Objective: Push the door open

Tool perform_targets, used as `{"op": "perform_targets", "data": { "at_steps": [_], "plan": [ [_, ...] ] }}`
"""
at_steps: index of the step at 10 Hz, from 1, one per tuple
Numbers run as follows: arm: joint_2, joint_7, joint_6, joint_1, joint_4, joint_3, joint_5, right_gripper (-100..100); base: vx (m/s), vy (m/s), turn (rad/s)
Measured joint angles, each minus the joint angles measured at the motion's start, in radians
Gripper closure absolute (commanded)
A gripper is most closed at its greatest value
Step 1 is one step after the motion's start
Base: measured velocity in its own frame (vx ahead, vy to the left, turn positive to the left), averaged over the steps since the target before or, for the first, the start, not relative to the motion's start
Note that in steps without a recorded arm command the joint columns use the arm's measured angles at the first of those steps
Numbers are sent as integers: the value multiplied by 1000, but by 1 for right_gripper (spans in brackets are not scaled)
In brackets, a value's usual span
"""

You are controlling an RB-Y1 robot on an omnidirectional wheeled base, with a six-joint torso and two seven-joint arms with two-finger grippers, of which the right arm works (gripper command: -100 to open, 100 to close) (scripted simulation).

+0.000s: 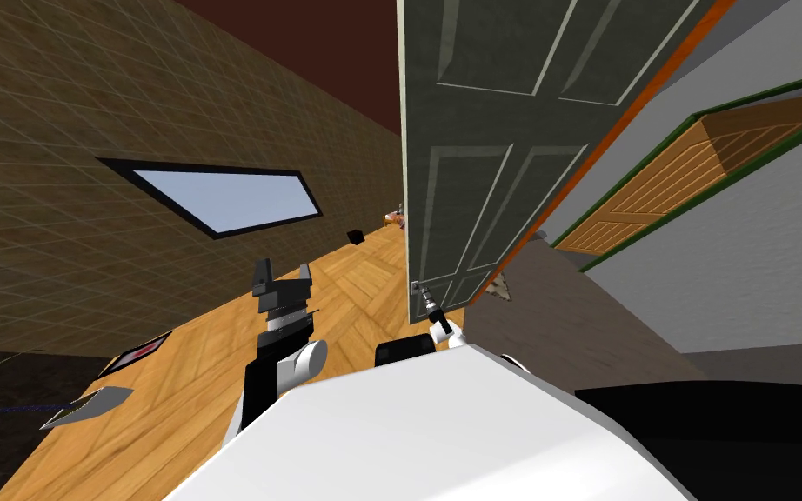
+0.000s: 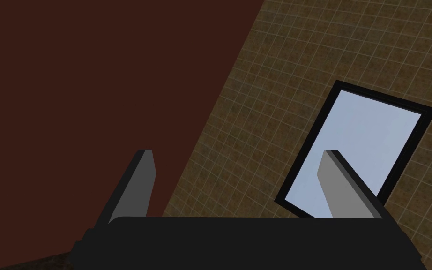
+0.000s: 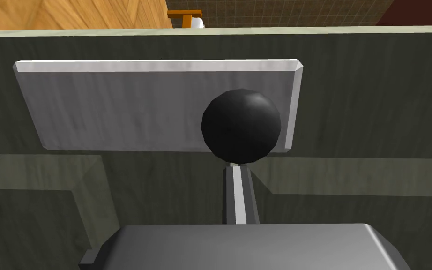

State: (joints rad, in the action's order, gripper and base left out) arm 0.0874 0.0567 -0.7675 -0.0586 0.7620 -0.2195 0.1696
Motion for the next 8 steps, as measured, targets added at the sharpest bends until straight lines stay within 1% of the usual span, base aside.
{"op": "perform_targets", "data": {
  "at_steps": [3,5,6,7,8],
  "plan": [
    [-3,-3,8,5,11,-2,2,-100,-231,35,-45],
    [-12,-3,12,7,18,-3,4,-100,-240,27,-44],
    [-17,-3,13,11,24,-4,5,-100,-101,10,-11],
    [-18,-3,14,12,24,-4,5,-100,101,32,40],
    [-16,-2,10,11,19,-2,6,-100,192,-6,20]
  ]
}}
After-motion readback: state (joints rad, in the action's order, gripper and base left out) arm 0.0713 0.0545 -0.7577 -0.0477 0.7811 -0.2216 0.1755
